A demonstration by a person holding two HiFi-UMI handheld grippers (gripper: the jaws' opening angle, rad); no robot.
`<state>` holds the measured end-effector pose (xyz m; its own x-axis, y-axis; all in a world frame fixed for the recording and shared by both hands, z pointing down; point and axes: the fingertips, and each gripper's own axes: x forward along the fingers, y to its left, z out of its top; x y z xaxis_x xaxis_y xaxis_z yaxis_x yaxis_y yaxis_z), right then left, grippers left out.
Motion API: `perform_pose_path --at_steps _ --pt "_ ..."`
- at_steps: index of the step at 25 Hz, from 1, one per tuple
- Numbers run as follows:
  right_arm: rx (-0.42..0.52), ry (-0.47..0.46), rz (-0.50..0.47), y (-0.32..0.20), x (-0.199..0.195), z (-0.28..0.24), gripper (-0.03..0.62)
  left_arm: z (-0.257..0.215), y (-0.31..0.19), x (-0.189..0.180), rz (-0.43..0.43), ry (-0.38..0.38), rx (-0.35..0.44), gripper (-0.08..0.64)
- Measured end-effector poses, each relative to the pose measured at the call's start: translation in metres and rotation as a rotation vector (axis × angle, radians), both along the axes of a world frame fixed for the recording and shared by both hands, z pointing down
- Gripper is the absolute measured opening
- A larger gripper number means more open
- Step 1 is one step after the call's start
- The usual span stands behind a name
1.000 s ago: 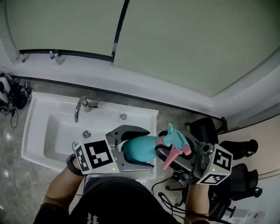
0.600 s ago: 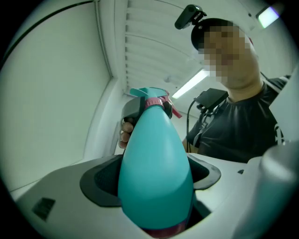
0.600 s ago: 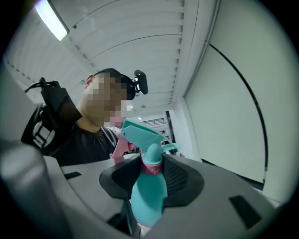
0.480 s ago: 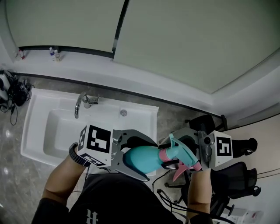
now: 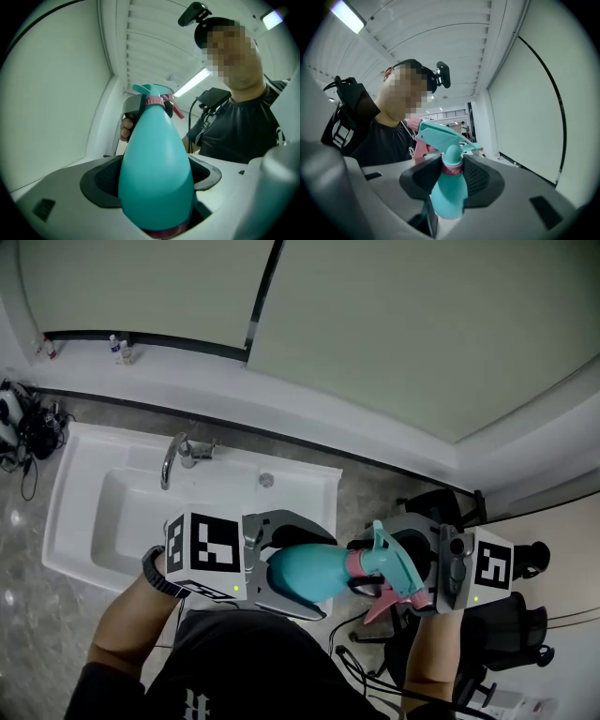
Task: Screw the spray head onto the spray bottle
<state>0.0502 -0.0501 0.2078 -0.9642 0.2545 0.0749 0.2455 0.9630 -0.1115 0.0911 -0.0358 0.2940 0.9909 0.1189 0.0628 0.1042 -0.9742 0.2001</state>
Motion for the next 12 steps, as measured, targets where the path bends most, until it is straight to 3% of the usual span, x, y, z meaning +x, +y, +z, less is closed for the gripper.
perform_pose_path --at_steps 6,12 --pt "-0.051 0.131 0.245 -0.016 0.007 0.013 0.143 0.006 -0.021 -0.003 -0.240 -0.118 0.096 0.403" --pt "-0.140 0.214 0.484 -0.045 0.016 0.030 0.143 0.021 -0.061 -0.013 -0.591 -0.293 0.314 0.403"
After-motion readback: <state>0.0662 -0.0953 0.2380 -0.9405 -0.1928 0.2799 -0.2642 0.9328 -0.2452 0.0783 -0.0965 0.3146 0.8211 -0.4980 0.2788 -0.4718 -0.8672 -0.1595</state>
